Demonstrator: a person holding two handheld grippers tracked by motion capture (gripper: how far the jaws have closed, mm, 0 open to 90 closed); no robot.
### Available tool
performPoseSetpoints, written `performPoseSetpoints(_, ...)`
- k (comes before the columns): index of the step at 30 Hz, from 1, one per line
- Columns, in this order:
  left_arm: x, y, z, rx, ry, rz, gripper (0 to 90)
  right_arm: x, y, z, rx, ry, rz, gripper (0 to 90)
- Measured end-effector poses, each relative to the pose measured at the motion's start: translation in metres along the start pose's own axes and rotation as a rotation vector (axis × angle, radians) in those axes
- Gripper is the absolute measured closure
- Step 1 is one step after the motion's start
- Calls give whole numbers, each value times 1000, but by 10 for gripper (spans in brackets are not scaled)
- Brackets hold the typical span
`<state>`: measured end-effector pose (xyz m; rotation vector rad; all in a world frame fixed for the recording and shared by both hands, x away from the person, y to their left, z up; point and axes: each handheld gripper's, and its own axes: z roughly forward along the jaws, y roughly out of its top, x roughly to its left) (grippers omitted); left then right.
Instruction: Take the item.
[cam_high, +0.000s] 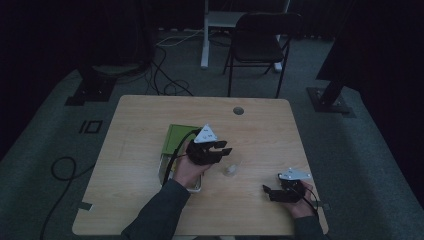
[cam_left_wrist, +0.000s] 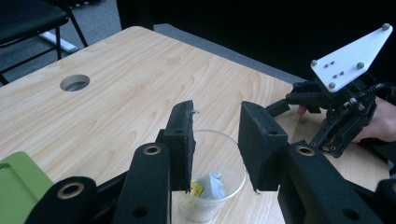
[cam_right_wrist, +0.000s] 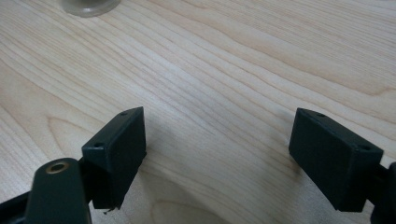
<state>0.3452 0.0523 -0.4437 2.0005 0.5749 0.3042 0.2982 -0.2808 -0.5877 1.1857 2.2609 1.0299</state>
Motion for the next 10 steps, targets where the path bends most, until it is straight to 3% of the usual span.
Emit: performPoseSetpoints(10, 4, -3, -8, 5, 16, 0, 673, 0, 0, 0, 0, 0, 0, 186)
